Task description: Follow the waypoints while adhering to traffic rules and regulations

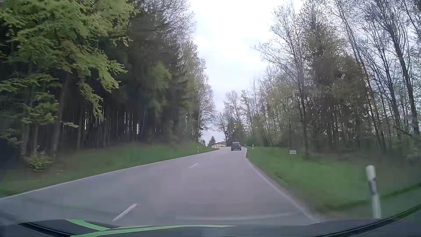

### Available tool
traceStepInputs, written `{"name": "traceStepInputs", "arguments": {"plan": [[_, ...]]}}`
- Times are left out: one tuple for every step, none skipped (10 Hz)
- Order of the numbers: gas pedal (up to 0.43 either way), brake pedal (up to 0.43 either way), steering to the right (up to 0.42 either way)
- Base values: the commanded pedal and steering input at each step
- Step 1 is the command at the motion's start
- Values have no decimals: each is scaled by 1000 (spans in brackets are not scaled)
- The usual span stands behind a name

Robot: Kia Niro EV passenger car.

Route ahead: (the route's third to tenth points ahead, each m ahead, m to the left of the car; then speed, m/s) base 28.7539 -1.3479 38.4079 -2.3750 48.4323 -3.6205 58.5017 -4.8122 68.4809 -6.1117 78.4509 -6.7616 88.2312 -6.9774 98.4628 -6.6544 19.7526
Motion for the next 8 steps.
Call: {"name": "traceStepInputs", "arguments": {"plan": [[311, 0, 39], [311, 0, 39], [311, 0, 39], [299, 0, 36], [299, 0, 33], [287, 0, 30], [280, 0, 27], [268, 0, 24]]}}
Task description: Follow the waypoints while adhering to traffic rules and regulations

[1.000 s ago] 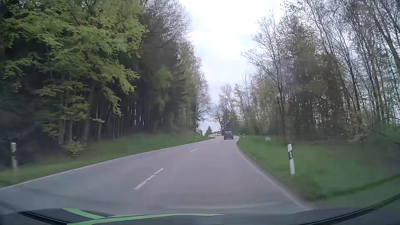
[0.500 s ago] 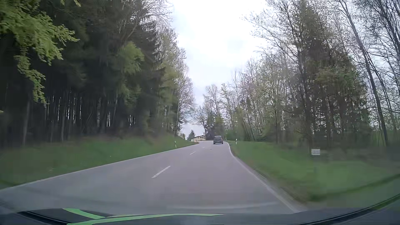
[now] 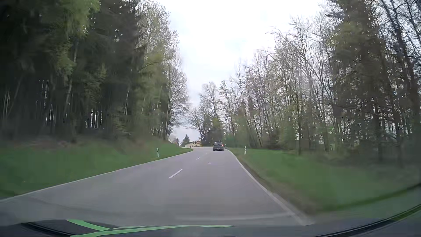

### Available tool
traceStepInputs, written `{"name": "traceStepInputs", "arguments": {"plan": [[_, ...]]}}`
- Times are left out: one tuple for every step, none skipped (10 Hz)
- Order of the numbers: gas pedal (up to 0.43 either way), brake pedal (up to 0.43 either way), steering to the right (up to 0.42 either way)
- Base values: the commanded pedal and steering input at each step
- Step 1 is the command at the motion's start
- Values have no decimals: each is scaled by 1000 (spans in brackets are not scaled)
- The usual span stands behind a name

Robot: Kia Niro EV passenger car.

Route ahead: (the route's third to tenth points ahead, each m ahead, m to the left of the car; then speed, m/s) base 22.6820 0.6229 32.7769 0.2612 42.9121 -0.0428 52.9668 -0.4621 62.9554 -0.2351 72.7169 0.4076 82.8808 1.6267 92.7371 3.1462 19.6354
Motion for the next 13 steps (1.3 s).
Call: {"name": "traceStepInputs", "arguments": {"plan": [[248, 0, 20], [240, 0, 16], [240, 0, 14], [209, 0, 12], [189, 0, 11], [150, 0, 9], [138, 0, 8], [110, 0, 7], [67, 0, 6], [47, 0, 4], [47, 0, 2], [20, 0, 0], [0, 0, -2]]}}
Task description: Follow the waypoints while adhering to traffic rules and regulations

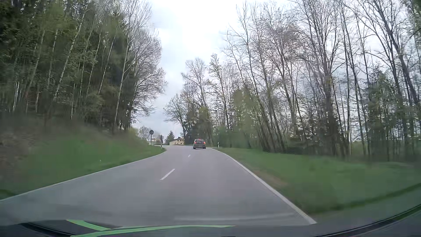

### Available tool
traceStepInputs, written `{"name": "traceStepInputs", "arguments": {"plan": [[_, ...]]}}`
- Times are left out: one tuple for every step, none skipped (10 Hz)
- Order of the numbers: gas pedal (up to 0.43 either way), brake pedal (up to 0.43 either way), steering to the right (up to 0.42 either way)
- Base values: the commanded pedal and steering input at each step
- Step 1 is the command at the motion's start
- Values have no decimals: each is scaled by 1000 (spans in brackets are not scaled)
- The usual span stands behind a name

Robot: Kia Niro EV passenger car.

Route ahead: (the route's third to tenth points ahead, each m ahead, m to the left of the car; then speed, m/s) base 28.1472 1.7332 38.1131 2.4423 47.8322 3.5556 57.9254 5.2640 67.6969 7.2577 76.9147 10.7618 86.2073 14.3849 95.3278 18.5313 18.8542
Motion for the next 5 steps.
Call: {"name": "traceStepInputs", "arguments": {"plan": [[0, 0, -3], [0, 0, -4], [0, 0, -6], [0, 0, -8], [0, 0, -8]]}}
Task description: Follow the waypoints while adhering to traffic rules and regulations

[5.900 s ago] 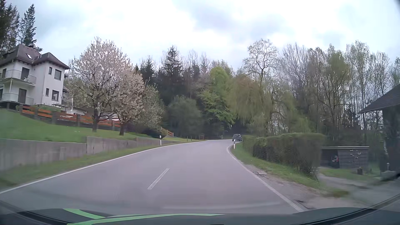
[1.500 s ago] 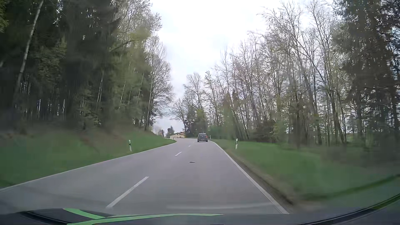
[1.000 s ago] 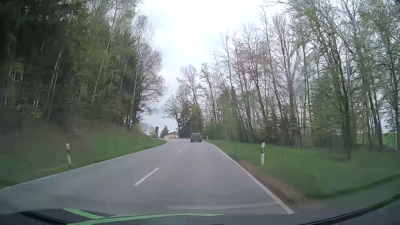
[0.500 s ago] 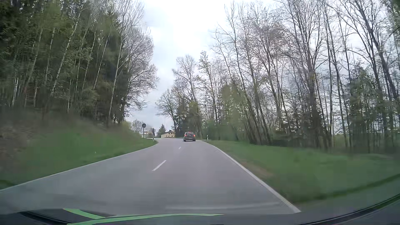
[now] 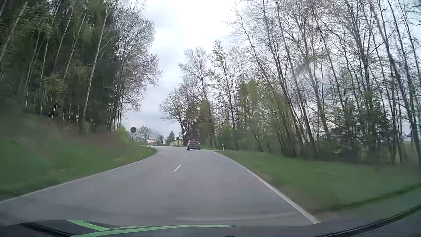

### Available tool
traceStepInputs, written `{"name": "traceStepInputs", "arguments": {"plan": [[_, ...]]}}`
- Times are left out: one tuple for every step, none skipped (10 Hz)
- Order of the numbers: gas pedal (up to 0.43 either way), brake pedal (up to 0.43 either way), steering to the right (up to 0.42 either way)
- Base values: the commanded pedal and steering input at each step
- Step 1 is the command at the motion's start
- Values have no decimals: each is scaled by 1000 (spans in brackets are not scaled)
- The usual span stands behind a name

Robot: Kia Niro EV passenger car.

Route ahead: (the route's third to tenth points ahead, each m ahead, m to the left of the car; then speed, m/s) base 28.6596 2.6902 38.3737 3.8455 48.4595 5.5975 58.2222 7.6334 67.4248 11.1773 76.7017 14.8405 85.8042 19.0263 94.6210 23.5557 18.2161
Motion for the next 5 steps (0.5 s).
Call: {"name": "traceStepInputs", "arguments": {"plan": [[0, 0, -8], [0, 0, -8], [0, 0, -10], [0, 0, -12], [0, 0, -14]]}}
